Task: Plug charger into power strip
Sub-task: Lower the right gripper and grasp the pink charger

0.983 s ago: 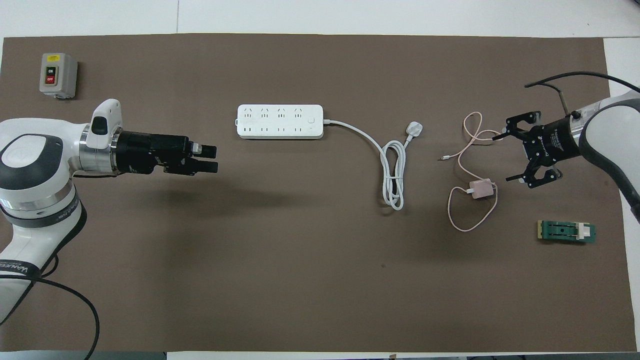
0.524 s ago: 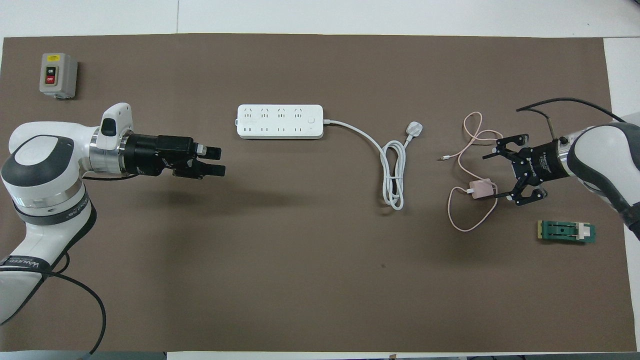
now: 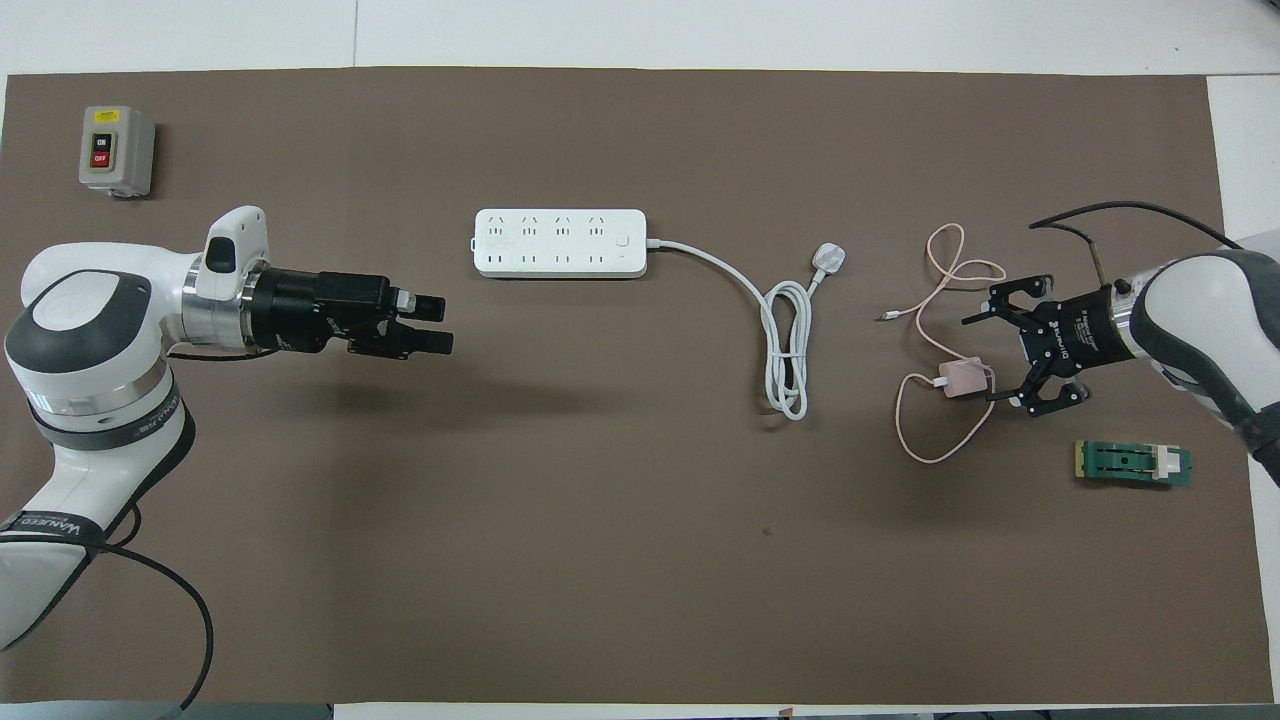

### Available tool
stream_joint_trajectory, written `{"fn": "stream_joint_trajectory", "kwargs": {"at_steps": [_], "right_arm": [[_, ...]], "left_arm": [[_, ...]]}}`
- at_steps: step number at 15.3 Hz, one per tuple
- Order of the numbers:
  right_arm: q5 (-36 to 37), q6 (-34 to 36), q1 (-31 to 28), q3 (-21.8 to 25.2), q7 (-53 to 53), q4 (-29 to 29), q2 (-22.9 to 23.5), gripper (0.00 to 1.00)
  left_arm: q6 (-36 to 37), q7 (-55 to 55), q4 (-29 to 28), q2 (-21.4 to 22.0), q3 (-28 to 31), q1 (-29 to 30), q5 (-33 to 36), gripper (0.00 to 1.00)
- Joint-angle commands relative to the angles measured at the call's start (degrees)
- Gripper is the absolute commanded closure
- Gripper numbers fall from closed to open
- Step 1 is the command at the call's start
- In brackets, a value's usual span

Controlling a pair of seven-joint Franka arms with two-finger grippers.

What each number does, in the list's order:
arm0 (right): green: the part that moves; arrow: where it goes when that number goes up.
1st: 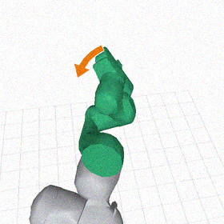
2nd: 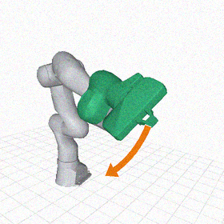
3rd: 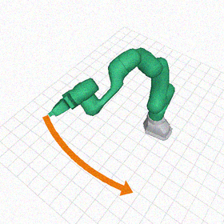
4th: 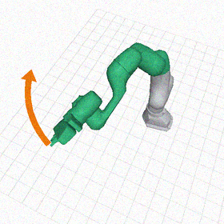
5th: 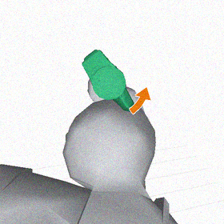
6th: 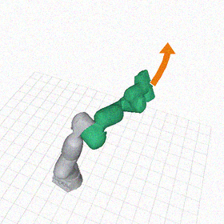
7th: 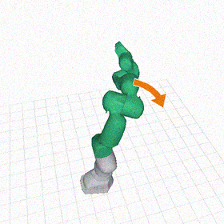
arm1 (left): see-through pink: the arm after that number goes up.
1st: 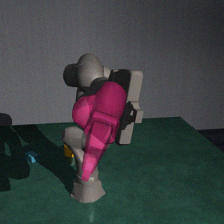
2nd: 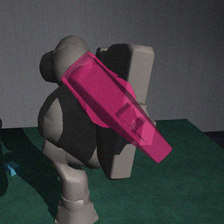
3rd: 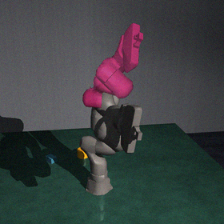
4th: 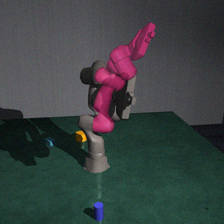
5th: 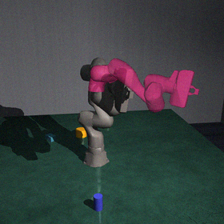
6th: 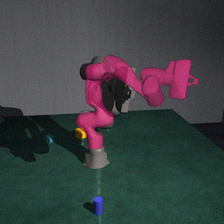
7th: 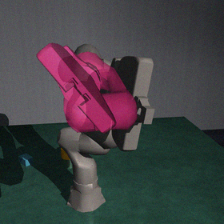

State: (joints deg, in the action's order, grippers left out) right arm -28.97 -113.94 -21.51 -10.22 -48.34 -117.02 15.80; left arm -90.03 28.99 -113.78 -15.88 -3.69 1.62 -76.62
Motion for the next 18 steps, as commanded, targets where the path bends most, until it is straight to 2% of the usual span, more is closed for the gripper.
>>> {"fn": "stream_joint_trajectory", "kwargs": {"at_steps": [1, 11, 18], "right_arm": [[-2.23, -1.64, -1.16, -0.67, 2.72, -1.81, -0.16, 0.00], [-3.46, -4.45, -2.22, -0.59, 8.87, -4.71, 0.45, 0.00], [-4.16, -6.03, -2.74, -0.59, 9.05, -4.97, 0.72, 0.00]], "left_arm": [[0.20, 0.10, -0.74, 0.59, 0.79, -0.66, 0.51, 0.00], [-0.41, 0.02, -1.97, 0.94, 0.79, -0.75, 0.33, 0.00], [-1.64, 0.46, -2.06, 0.94, 0.79, -0.83, 0.42, 0.00]]}}
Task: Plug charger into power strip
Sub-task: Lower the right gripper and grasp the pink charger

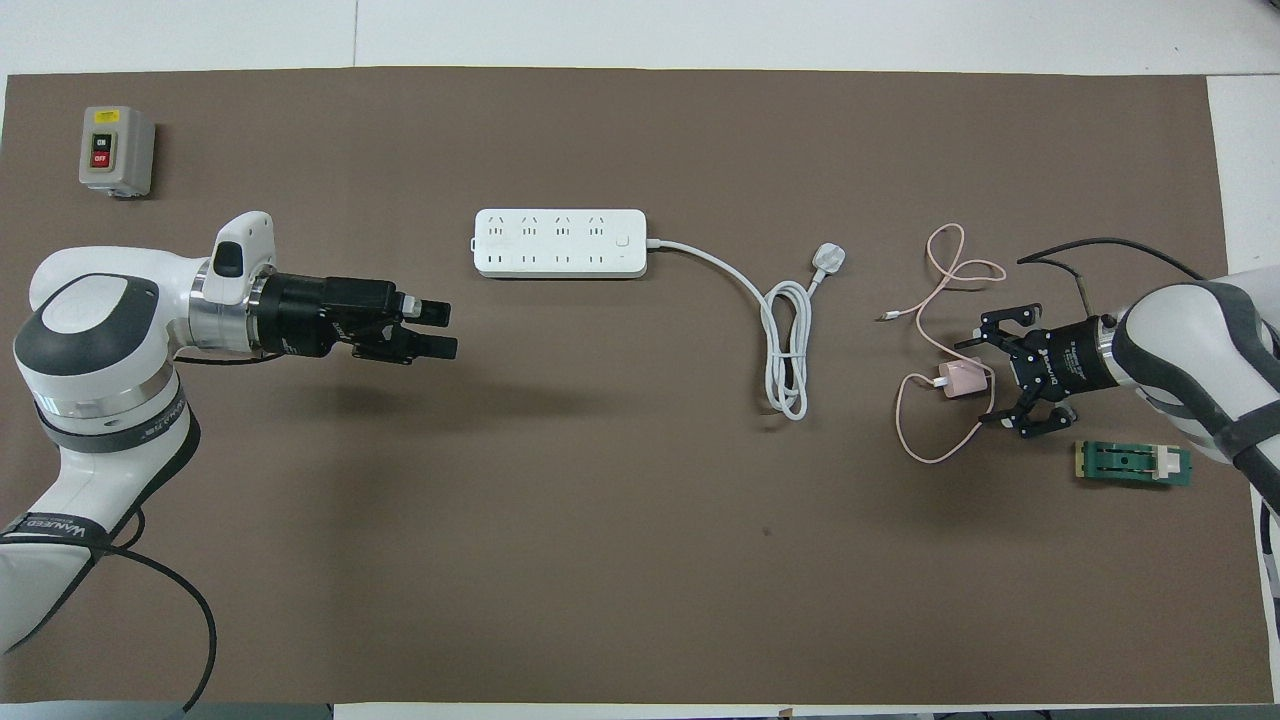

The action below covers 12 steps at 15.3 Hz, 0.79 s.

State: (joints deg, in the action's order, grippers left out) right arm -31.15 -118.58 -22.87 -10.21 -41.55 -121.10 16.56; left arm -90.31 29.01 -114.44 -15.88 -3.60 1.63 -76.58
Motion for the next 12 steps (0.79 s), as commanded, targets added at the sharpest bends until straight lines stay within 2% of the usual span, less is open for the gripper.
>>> {"fn": "stream_joint_trajectory", "kwargs": {"at_steps": [1, 12], "right_arm": [[-1.90, -1.39, -2.00, -0.60, 2.44, -0.81, 0.22, 0.00], [-2.95, -1.57, -2.27, -0.60, 4.02, -0.80, 0.93, 0.05]], "left_arm": [[-1.44, 0.43, -1.40, 1.03, 0.70, -0.83, 0.38, 0.00], [-1.62, 0.43, -1.84, 1.03, 0.87, -1.18, 0.38, 0.00]]}}
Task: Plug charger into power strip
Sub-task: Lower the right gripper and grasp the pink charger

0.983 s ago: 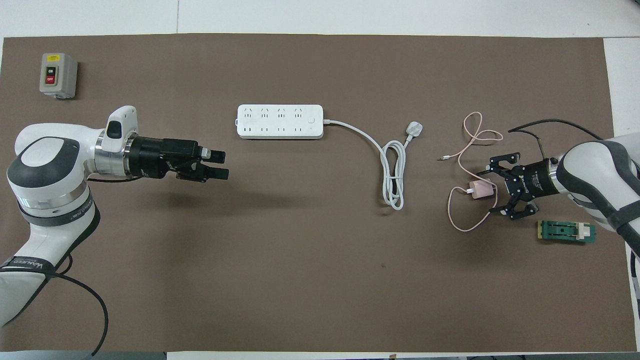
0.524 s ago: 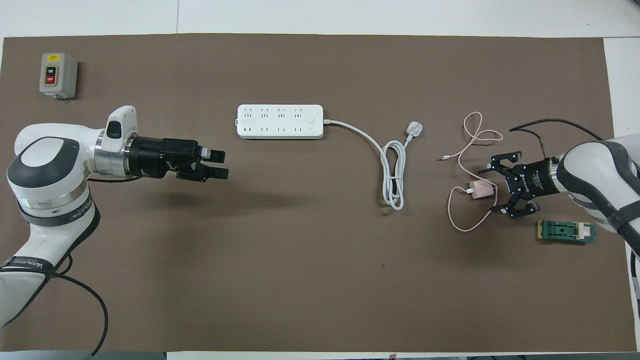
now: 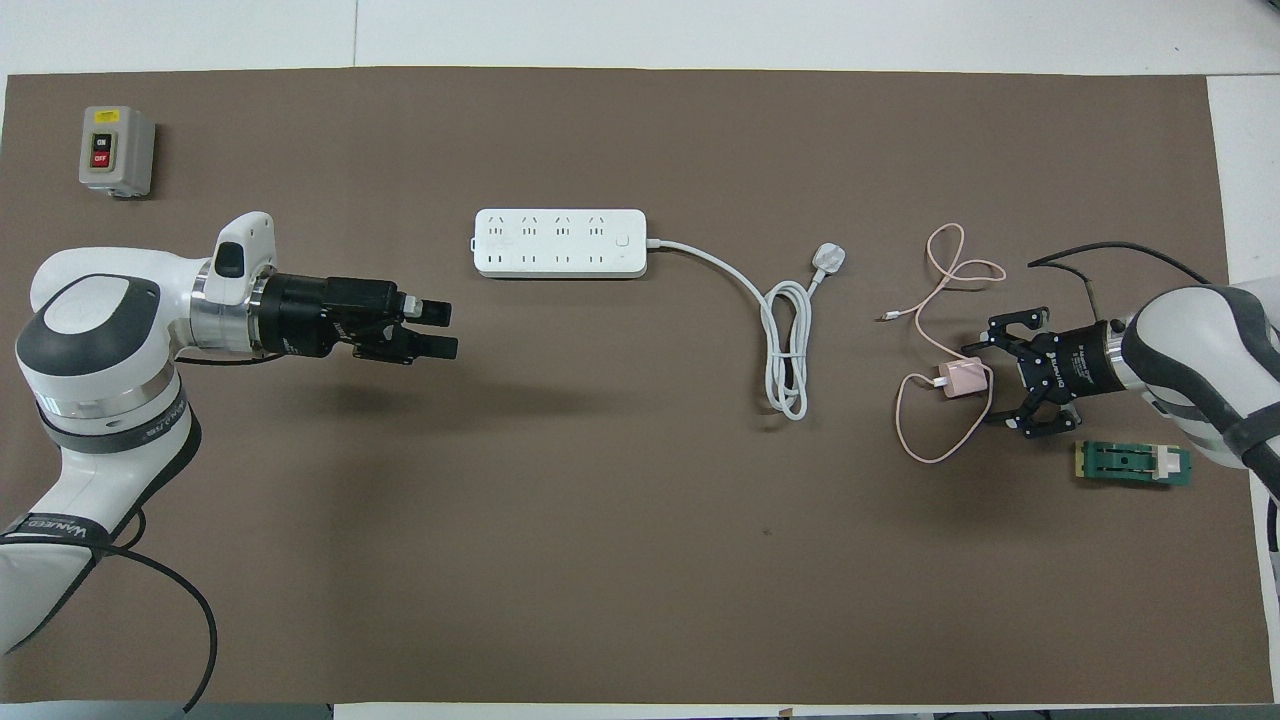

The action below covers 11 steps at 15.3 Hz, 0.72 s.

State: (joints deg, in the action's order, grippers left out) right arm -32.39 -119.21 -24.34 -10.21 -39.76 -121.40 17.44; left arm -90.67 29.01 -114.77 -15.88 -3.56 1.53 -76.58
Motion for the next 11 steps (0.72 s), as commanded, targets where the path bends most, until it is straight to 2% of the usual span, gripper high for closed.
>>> {"fn": "stream_joint_trajectory", "kwargs": {"at_steps": [1, 4, 9, 11], "right_arm": [[-1.63, -0.93, -0.80, -0.60, 2.23, -0.50, 0.05, 0.07], [-1.71, -0.93, -0.71, -0.60, 2.49, -0.50, 0.05, 0.18], [-1.63, -0.93, -0.63, -0.69, 3.63, -0.50, 0.05, 0.71], [-1.63, -1.02, -0.45, -0.60, 3.72, -0.50, 0.05, 0.88]], "left_arm": [[-1.26, 0.43, -1.51, 1.03, 0.84, -1.09, 0.38, 0.00], [-1.78, 0.17, -1.42, 1.03, 0.84, -1.09, 0.38, 0.00], [-3.55, -0.10, -1.25, 0.94, 0.75, -1.09, 0.38, 0.00], [-3.63, -0.27, -1.33, 0.94, 0.75, -1.09, 0.38, 0.00]]}}
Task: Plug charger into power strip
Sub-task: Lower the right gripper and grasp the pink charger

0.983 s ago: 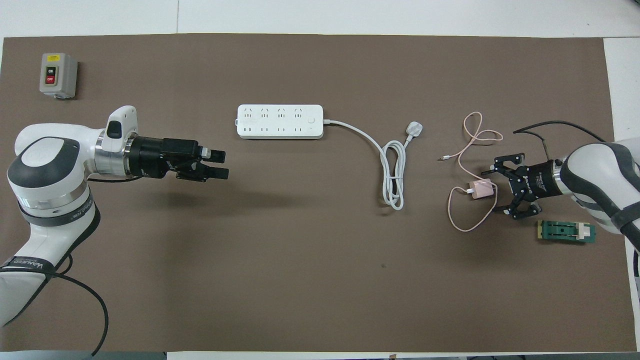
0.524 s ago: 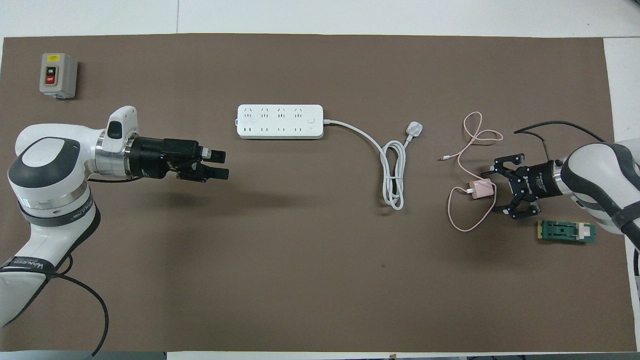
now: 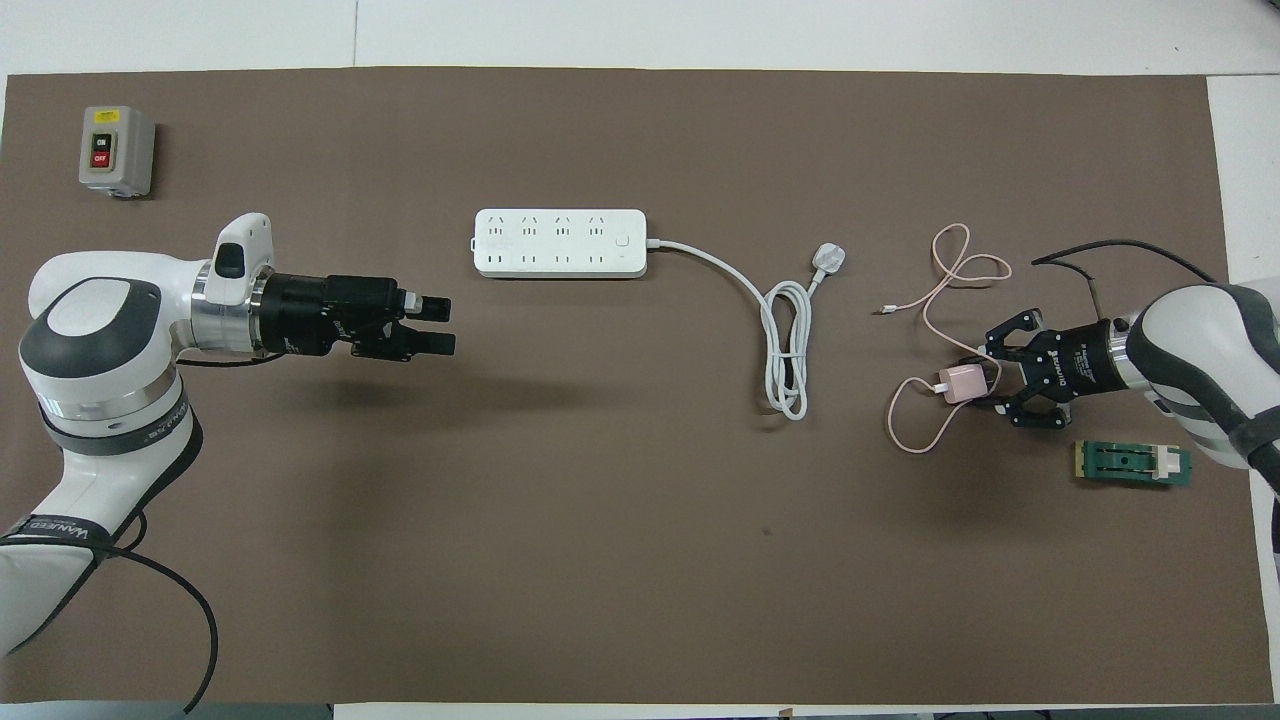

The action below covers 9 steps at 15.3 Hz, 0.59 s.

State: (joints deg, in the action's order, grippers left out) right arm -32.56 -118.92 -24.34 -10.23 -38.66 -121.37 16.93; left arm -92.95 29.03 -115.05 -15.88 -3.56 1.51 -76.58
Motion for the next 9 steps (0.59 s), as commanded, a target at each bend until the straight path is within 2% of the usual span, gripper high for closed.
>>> {"fn": "stream_joint_trajectory", "kwargs": {"at_steps": [1, 5, 9], "right_arm": [[-1.46, -1.23, -0.27, -0.59, 2.63, -0.44, 0.56, 0.98], [-1.46, -1.58, -0.09, -0.67, 2.54, 0.08, 0.65, 1.00], [-1.46, 1.14, 0.43, -0.76, 1.22, 4.20, 0.74, 1.00]], "left_arm": [[-1.62, -0.38, -1.06, 0.94, 0.83, -1.07, 0.38, 0.00], [-1.80, -0.29, -1.14, 0.94, 0.83, -1.07, 0.38, 0.00], [-2.24, -0.29, -1.14, 0.94, 0.83, -1.07, 0.38, 0.00]]}}
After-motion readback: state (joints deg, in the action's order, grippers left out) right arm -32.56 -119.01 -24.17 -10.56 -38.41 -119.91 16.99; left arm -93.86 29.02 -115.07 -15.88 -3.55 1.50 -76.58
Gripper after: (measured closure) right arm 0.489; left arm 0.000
